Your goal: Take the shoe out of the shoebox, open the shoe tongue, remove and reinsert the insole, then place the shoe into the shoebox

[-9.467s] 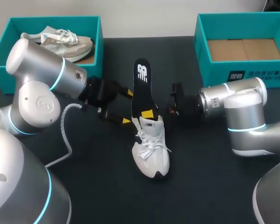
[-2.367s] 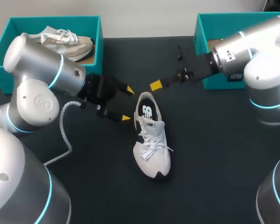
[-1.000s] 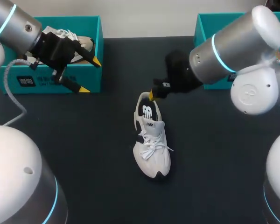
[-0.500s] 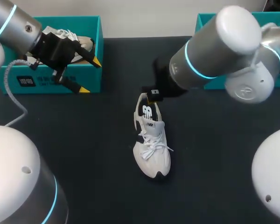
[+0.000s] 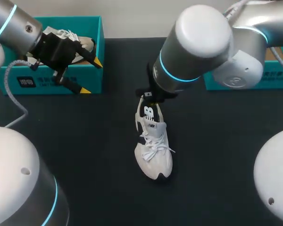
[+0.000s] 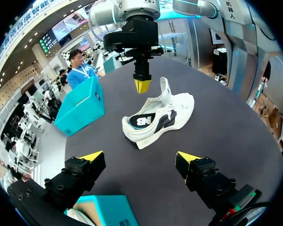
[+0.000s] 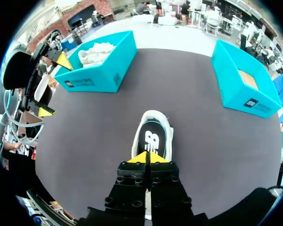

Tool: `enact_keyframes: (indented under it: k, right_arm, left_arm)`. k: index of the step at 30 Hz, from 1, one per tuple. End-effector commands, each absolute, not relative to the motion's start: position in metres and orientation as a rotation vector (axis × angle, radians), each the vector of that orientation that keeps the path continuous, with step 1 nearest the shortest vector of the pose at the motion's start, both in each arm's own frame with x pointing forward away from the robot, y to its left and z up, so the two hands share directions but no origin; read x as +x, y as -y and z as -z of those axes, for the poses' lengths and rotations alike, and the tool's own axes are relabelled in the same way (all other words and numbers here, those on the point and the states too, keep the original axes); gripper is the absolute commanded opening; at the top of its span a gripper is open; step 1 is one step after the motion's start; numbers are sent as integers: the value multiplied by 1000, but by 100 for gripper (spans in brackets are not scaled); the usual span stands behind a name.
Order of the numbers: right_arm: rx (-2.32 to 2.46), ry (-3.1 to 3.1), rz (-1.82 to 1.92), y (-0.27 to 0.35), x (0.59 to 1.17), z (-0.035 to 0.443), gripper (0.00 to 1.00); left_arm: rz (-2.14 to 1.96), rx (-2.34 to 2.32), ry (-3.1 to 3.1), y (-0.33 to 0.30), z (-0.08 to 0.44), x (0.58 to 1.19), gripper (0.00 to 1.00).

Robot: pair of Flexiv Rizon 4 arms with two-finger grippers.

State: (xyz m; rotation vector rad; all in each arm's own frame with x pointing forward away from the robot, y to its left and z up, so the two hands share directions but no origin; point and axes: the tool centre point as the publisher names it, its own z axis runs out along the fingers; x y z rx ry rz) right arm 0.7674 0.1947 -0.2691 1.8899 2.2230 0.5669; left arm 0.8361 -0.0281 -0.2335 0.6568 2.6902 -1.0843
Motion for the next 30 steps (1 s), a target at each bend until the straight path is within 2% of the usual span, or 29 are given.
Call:
enact_keyframes:
  k: [1, 30]
  right_arm:
    - [1909, -2177, -515, -203, 775, 293, 0]
    - [1963, -2384, -430, -205, 785, 387, 0]
  left_arm:
    - [1081, 657, -2691, 27, 234, 836, 100]
    - [1081, 657, -2691, 27, 234, 836, 100]
